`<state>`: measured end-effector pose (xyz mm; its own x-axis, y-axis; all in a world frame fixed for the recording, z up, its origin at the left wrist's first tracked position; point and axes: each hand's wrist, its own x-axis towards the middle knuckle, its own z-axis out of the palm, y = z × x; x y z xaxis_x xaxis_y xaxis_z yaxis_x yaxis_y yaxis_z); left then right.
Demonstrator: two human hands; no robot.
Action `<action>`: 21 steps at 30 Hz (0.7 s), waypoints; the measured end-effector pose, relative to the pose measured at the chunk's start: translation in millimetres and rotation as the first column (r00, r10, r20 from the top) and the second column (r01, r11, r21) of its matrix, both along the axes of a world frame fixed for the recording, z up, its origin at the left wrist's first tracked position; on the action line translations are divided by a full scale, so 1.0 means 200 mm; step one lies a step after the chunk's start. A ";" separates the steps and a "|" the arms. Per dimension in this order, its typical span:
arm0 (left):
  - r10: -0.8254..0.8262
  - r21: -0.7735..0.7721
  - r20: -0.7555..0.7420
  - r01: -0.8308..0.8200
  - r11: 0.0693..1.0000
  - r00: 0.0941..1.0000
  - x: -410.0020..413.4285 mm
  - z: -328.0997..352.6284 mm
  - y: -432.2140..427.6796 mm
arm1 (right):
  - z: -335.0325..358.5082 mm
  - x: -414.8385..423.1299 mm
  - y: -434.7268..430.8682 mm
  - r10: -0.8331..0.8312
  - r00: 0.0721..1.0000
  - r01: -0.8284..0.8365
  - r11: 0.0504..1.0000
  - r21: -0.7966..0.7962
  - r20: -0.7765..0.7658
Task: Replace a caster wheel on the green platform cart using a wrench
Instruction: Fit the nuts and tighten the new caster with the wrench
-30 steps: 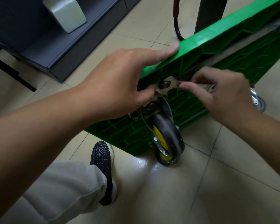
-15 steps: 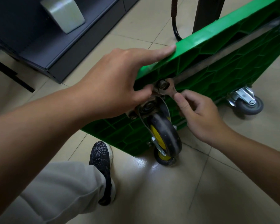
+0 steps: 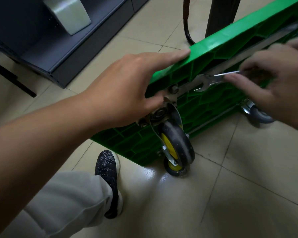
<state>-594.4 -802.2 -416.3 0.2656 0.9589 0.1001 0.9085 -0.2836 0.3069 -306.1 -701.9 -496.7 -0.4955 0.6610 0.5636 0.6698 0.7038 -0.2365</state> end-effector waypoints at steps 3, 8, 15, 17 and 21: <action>0.000 0.010 -0.011 0.000 1.000 1.000 0.00 0.00 0.00 | 0.09 -0.03 0.05 0.096 0.987 -0.111 0.987 0.118 0.130; 0.003 -0.002 0.001 -0.003 1.000 1.000 0.00 0.00 0.00 | 0.10 -0.07 0.08 0.119 0.976 -0.150 0.975 0.164 0.185; 0.006 -0.012 0.002 -0.006 1.000 1.000 0.00 0.00 0.00 | 0.12 -0.07 0.07 0.152 0.979 -0.181 0.957 0.228 0.138; 0.003 -0.009 0.002 -0.003 1.000 1.000 0.00 0.01 0.00 | 0.14 -0.09 0.08 0.165 0.975 -0.196 0.954 0.228 0.146; 0.001 -0.002 -0.004 -0.001 1.000 1.000 0.00 0.00 0.00 | 0.17 -0.13 0.08 0.185 0.959 -0.234 0.944 0.233 0.212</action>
<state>-594.7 -802.5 -415.4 0.2653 0.9593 0.0970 0.9098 -0.2824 0.3043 -332.2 -685.9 -462.4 -0.7186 0.3781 0.5836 0.5151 0.8532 0.0816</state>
